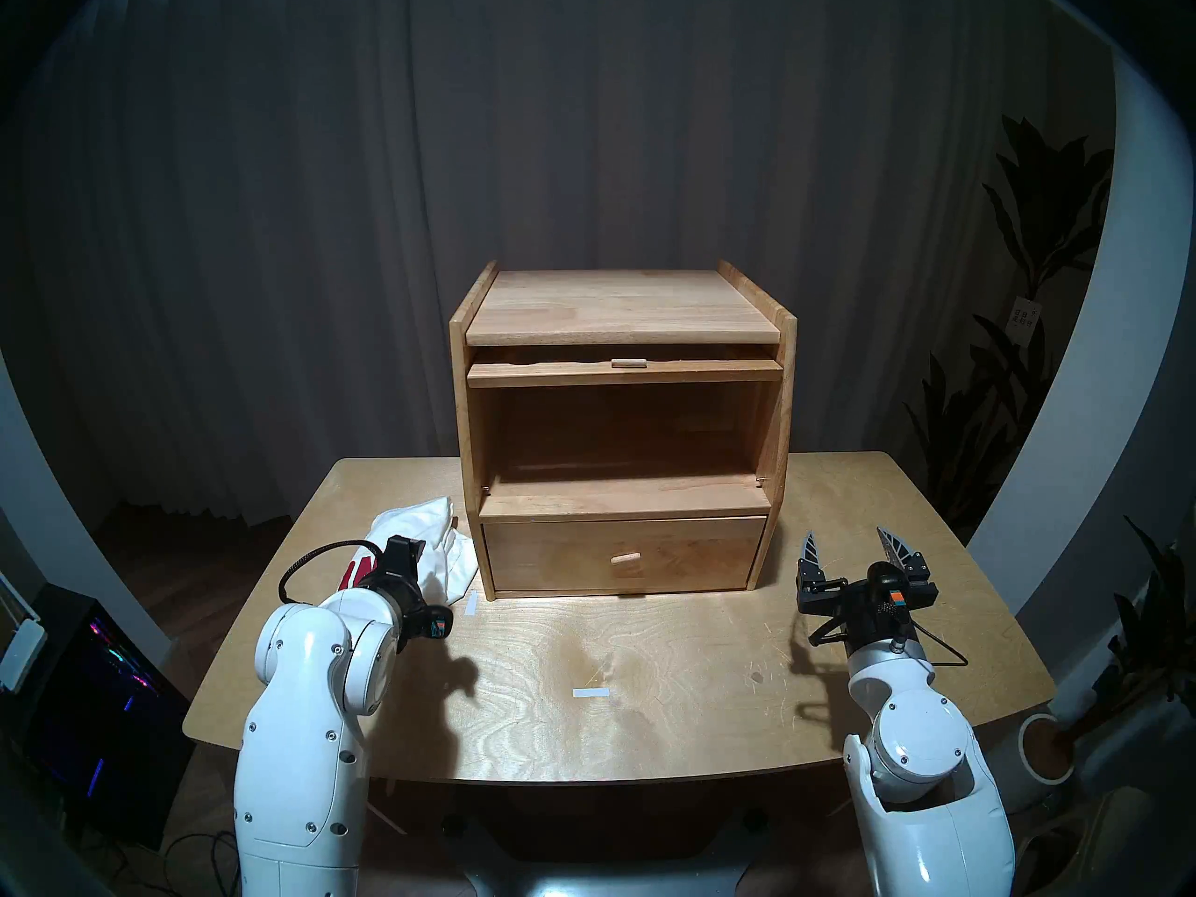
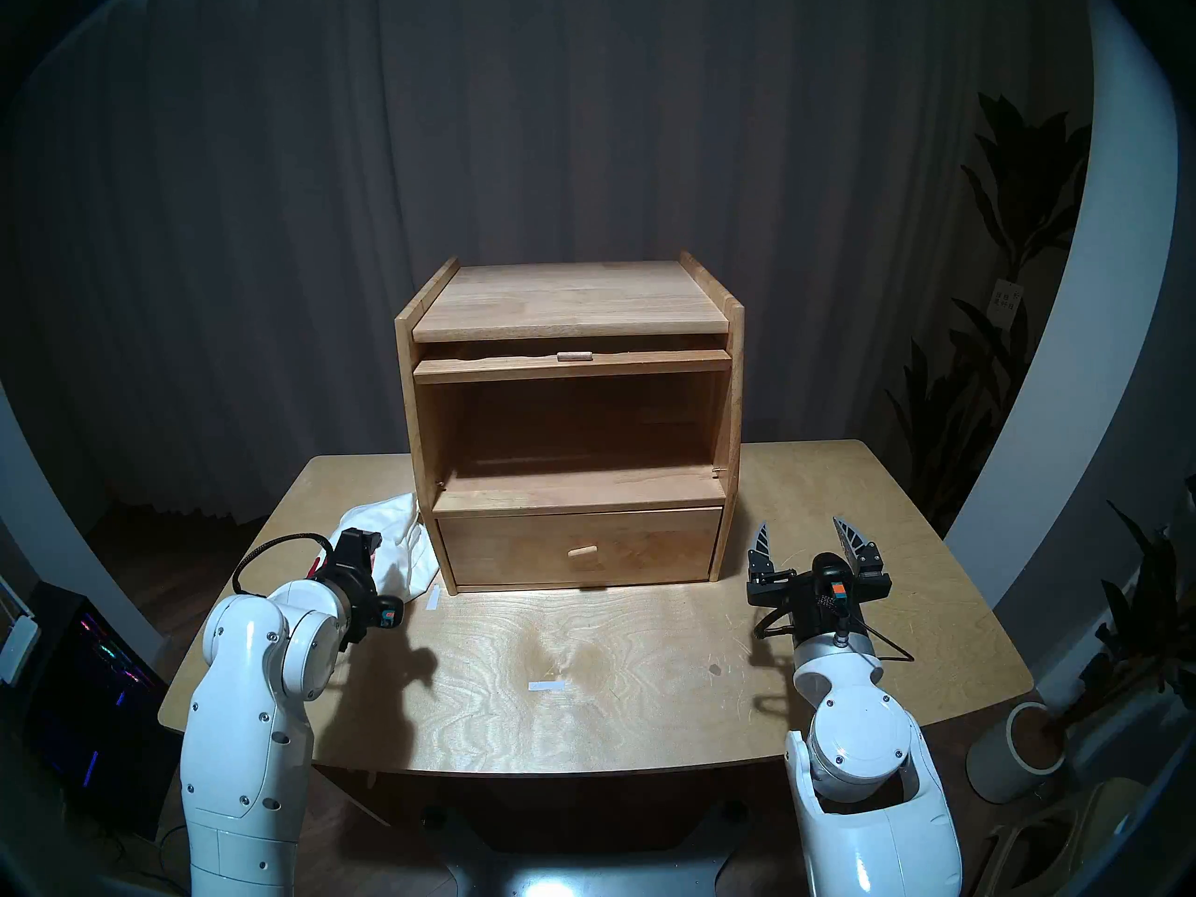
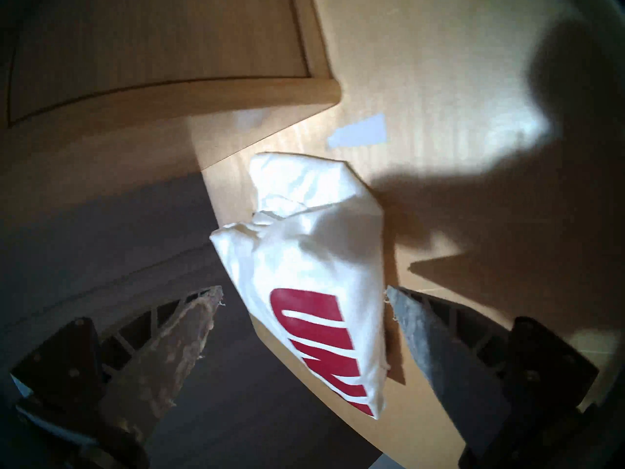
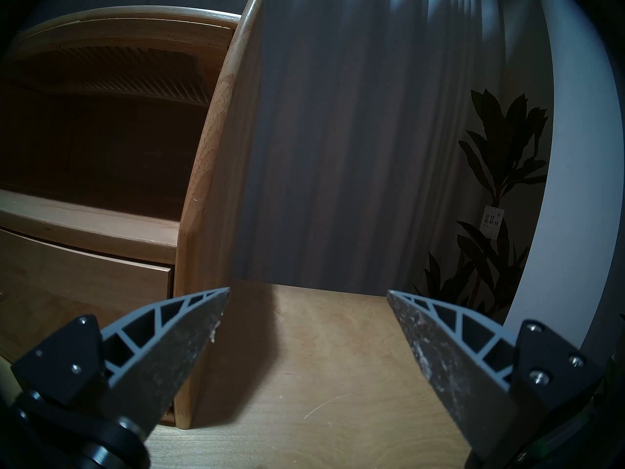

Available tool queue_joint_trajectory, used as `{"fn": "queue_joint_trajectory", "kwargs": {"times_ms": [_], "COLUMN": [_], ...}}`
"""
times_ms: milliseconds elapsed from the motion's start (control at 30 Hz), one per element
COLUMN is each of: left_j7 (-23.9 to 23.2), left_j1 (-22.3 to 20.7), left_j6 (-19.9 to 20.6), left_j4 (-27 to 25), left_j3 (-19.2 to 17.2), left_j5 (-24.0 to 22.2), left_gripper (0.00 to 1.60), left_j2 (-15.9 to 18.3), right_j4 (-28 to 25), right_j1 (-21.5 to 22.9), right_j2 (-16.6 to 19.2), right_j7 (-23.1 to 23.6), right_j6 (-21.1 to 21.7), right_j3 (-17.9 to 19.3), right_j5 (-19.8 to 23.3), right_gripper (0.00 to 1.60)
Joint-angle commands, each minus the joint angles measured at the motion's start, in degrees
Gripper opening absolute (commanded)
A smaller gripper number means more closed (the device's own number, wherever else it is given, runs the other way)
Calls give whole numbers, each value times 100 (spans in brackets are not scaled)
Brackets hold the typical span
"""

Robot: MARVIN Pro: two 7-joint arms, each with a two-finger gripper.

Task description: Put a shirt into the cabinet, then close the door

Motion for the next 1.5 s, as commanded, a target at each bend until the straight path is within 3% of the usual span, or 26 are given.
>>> {"fn": "queue_joint_trajectory", "kwargs": {"times_ms": [0, 167, 233, 367, 667, 800, 900, 1000, 1100, 1233, 1467], "left_j7": [406, 550, 344, 32, -314, -89, 207, 526, 608, 1059, 1441], "left_j1": [-621, -904, -1055, -254, 247, 406, 287, -102, -266, -741, -1022], "left_j6": [316, 398, 287, -129, -917, -1045, -1095, -1001, -914, -760, -576], "left_j4": [686, 1263, 1477, 649, 111, 99, 361, 910, 1028, 1628, 2052], "left_j3": [-197, -296, -368, -589, -833, -911, -842, -726, -704, -581, -460], "left_j5": [142, 230, 298, 196, 8, -162, -190, -124, -94, -100, -96], "left_gripper": [160, 160, 160, 160, 160, 160, 160, 160, 160, 160, 160], "left_j2": [296, 598, 730, 892, 731, 791, 797, 822, 795, 936, 1029], "right_j4": [-110, -125, -144, -151, -160, -172, -176, -169, -161, -150, -158], "right_j1": [30, 23, 12, 7, 1, -7, -9, -5, 0, 7, 2], "right_j2": [10, 12, 14, 14, 16, 17, 18, 17, 16, 15, 16], "right_j7": [3, 4, 7, 8, 9, 12, 13, 11, 9, 7, 8], "right_j6": [-31, -33, -32, -30, -26, -19, -16, -20, -24, -27, -26], "right_j3": [-6, -7, -6, -6, -6, -6, -6, -6, -7, -7, -7], "right_j5": [-6, -7, -8, -8, -8, -7, -6, -7, -7, -7, -7], "right_gripper": [160, 160, 160, 160, 160, 160, 160, 160, 160, 160, 160]}}
